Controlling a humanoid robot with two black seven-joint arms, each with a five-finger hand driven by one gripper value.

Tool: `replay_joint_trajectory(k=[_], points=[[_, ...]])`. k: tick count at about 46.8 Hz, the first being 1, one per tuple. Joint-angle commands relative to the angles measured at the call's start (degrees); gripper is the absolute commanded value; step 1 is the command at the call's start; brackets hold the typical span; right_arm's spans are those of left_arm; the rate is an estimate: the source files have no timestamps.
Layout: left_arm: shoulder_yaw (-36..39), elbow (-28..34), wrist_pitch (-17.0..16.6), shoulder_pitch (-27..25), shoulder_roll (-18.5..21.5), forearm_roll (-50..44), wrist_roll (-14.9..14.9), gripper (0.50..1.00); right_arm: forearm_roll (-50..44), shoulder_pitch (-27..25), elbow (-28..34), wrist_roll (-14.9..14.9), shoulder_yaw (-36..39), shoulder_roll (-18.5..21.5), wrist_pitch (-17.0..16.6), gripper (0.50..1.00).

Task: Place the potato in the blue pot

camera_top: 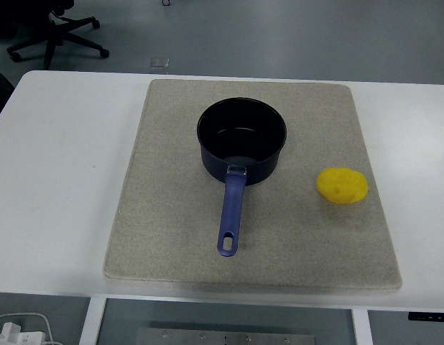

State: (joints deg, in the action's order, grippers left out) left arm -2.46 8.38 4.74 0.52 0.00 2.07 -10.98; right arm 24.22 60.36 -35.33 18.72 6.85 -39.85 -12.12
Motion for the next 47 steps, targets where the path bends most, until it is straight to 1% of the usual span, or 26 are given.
replay_joint_trajectory(k=[1,3,14,21,32,35,41,47], points=[[0.00,-0.03,0.00,0.00,0.00,-0.14,-0.01,0.994,-0.05,-0.15,0.00,0.00,0.01,0.22,-0.01,0.930],[-0.26,-0.12,-0.08,0.00,0.00,-0.32,-0.35,0.996,-0.05,-0.15,0.00,0.00,0.01,0.30,-0.01,0.930],[-0.26,-0.12,0.00,0.00,0.00,-0.14,-0.27,0.994,0.03,-0.07,-0.09,0.00,-0.08,0.57,0.08,0.930],[-0.09,-1.09,-0.52,0.00,0.00,-0.14,-0.27,0.994,-0.05,-0.07,-0.09,0.00,-0.43,0.65,0.17,0.930],[-0.18,-1.09,-0.52,0.00,0.00,-0.14,-0.27,0.994,-0.05,-1.29,-0.09,0.00,-0.61,1.18,0.34,0.930],[-0.09,-1.09,-0.52,0.00,0.00,-0.14,-0.27,0.994,-0.05,-1.38,-0.09,0.00,-0.61,1.18,0.87,0.930],[-0.18,-1.00,-0.52,0.00,0.00,-0.14,-0.27,0.994,-0.05,-1.30,-0.09,0.00,-0.70,2.94,1.22,0.930],[-0.18,-1.00,-0.52,0.00,0.00,-0.14,-0.27,0.994,-0.84,-1.30,-0.09,0.00,-0.61,3.73,1.40,0.930]])
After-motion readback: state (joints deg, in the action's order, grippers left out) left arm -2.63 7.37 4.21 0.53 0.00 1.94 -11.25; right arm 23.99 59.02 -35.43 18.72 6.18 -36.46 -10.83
